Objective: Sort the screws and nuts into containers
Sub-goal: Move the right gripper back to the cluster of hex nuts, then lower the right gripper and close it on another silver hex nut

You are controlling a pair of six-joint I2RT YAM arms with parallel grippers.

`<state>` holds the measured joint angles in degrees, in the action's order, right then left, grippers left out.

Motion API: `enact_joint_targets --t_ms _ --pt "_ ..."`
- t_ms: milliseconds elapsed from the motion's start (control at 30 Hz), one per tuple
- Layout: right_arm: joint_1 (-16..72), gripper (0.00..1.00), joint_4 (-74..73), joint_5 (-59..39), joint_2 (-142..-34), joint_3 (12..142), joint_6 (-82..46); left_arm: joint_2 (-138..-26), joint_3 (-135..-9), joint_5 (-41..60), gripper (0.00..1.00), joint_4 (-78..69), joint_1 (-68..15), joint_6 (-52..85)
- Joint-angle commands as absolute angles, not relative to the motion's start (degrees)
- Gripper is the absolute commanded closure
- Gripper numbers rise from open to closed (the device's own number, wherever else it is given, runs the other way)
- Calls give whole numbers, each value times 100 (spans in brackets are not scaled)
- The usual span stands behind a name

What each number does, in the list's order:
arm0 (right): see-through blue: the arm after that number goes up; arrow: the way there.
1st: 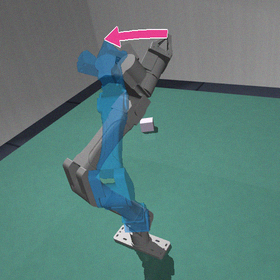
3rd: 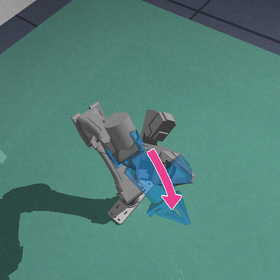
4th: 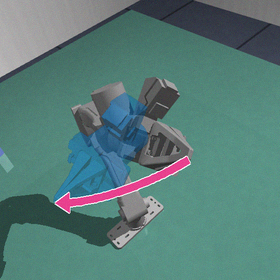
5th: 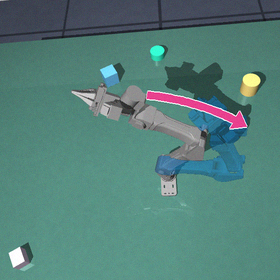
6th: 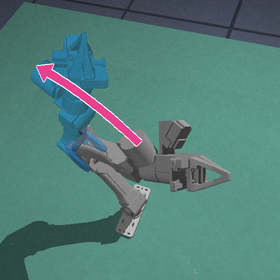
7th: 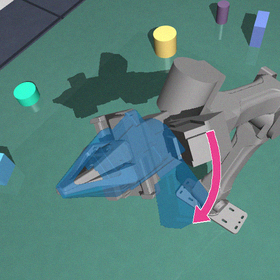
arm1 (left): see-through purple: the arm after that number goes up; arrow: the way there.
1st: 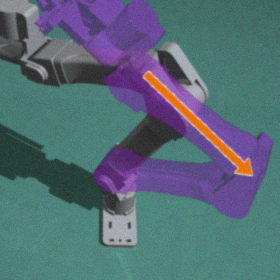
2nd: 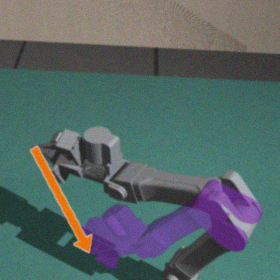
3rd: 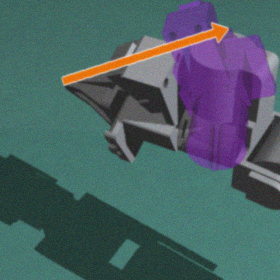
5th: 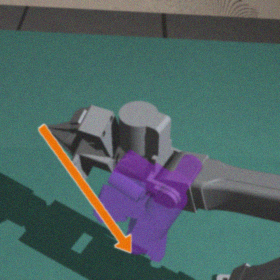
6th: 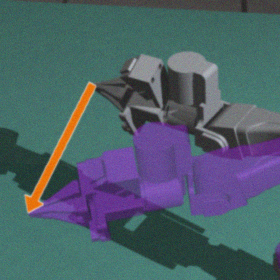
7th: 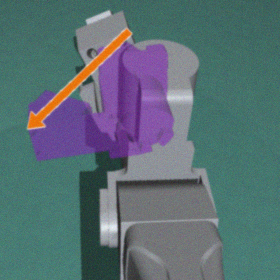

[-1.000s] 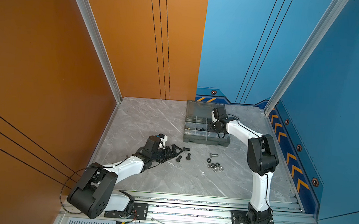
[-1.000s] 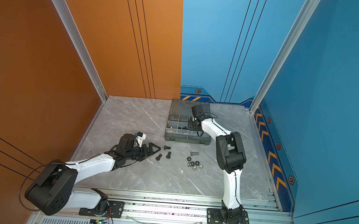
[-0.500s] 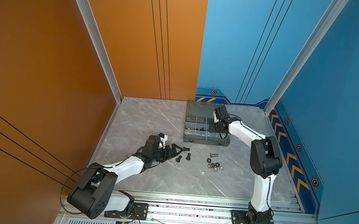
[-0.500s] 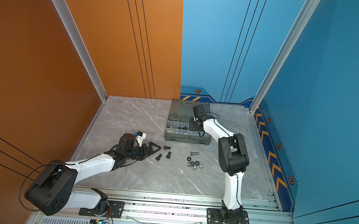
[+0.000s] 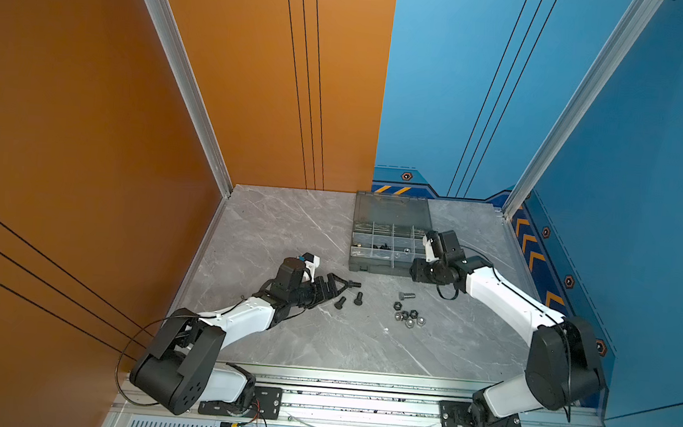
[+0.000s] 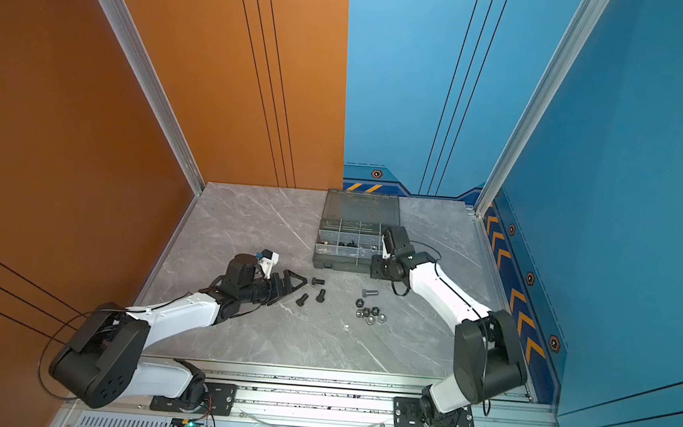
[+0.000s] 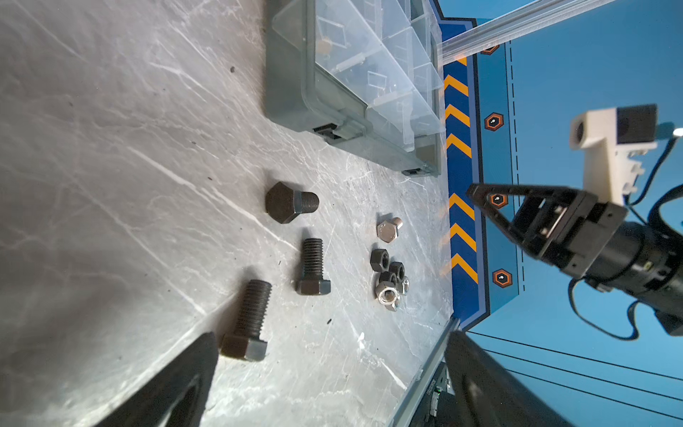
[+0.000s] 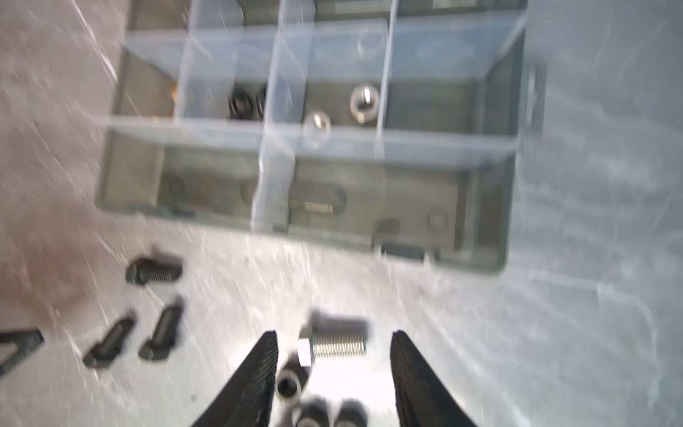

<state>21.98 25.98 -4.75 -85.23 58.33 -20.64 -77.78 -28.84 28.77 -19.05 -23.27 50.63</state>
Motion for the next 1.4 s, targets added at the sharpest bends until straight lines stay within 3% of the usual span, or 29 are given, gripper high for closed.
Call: enact_joint_targets --t_ms 0,400,1367 --pt "2352 48 2922 -431 -8074 5373 -2333 -7828 -3037 3053 2 -1995 -2296 5085" --pt "2894 45 3386 343 -7266 4076 -3060 -7866 -3064 3034 2 -1995 -2294 5098" --pt "2974 47 2655 346 -8480 4034 -3085 -8086 -3138 3088 2 -2014 -2276 5063"
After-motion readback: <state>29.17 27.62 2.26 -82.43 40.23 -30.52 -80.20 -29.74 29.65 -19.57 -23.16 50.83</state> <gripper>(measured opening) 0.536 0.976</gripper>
